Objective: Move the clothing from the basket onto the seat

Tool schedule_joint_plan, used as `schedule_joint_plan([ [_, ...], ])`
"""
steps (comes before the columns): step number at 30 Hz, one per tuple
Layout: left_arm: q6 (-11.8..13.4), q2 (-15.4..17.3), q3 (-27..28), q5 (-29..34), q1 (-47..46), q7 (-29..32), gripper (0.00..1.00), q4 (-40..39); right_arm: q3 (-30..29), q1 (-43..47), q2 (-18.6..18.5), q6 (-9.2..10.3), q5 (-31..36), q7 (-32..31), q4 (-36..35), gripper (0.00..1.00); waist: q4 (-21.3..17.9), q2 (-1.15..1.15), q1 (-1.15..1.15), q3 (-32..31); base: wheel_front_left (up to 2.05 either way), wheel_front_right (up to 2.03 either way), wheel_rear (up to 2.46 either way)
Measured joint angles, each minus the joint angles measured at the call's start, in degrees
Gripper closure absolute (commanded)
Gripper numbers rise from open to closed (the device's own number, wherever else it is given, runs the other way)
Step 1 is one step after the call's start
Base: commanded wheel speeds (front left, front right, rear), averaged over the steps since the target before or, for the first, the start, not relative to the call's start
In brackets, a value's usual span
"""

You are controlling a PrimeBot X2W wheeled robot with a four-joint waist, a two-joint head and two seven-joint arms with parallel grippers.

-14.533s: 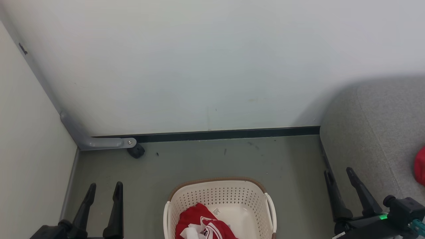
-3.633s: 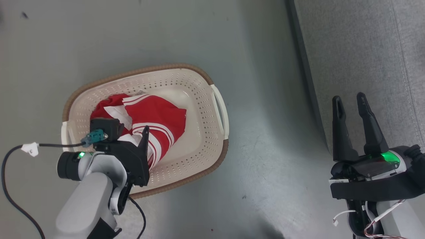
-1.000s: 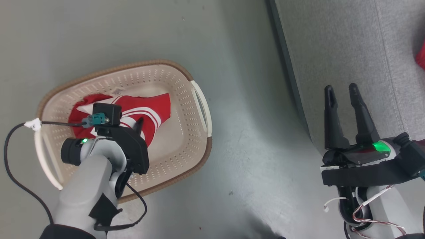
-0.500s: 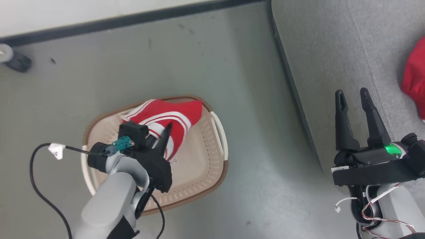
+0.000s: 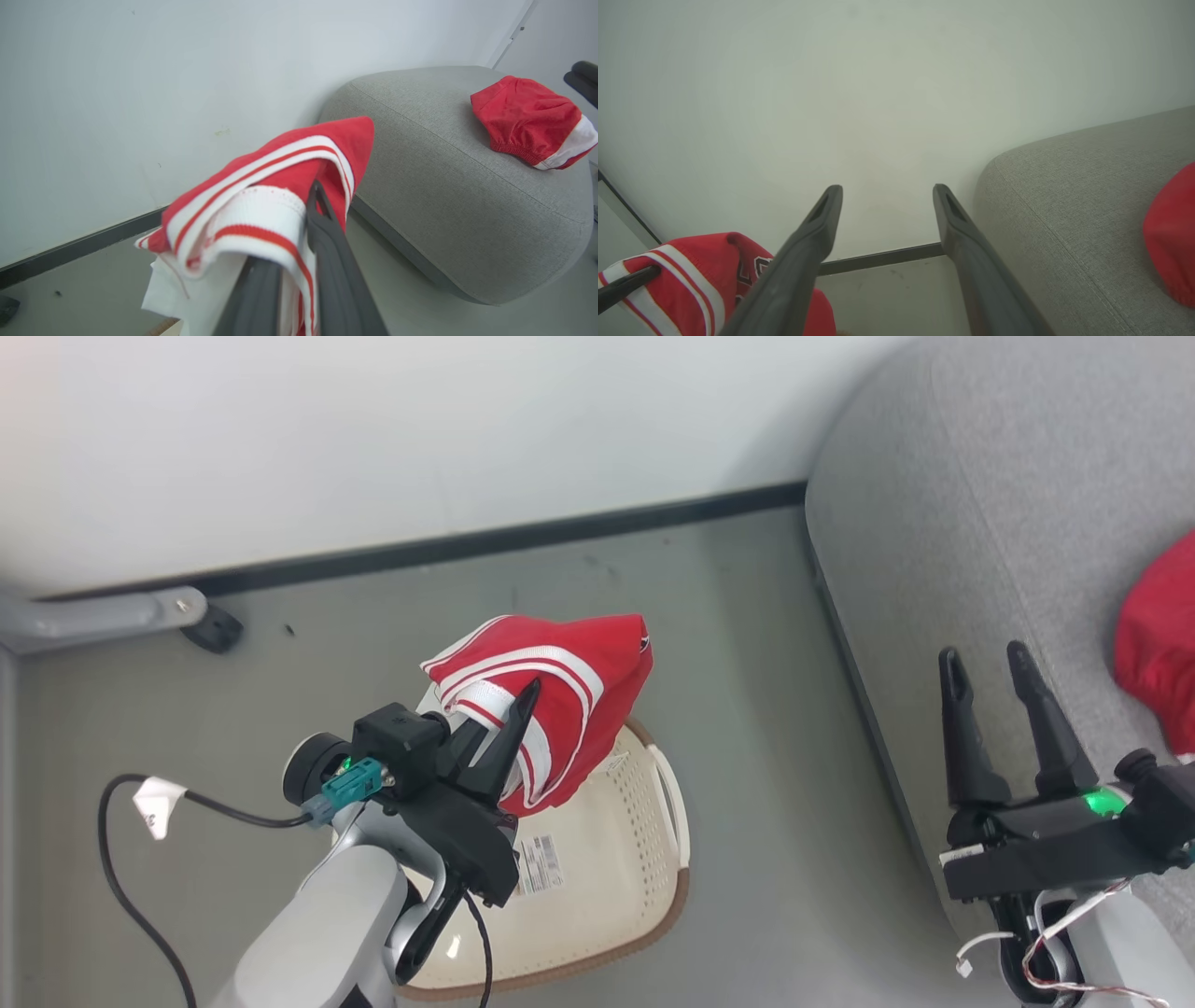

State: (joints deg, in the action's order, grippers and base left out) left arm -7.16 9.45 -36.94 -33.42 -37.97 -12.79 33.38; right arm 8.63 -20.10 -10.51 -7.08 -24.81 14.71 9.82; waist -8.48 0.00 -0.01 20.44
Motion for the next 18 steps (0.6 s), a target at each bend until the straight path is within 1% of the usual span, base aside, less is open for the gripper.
schedule_joint_plan([
  [6,0.0,1.8,-0.6,-1.5,1.5,-0.5,1.00,-6.1,1.5,2.4,-1.1,-0.01,-1.1,0.0,1.4,0.00,1.5,0.00,0.00,-5.3,0.00,0.00,0.00],
  [12,-0.4,3.7,0.1,-1.9,3.2,-0.5,1.00,-10.5,4.9,4.3,-1.9,-0.01,-2.0,0.0,2.2,0.00,2.4,0.00,0.00,-10.6,0.00,0.00,0.00],
  [18,-0.4,4.4,-0.4,-2.0,6.2,0.2,1.00,-16.3,6.6,6.4,-4.0,-0.03,-3.0,0.0,1.6,0.00,3.0,-0.01,0.00,-14.8,0.00,0.00,0.00],
])
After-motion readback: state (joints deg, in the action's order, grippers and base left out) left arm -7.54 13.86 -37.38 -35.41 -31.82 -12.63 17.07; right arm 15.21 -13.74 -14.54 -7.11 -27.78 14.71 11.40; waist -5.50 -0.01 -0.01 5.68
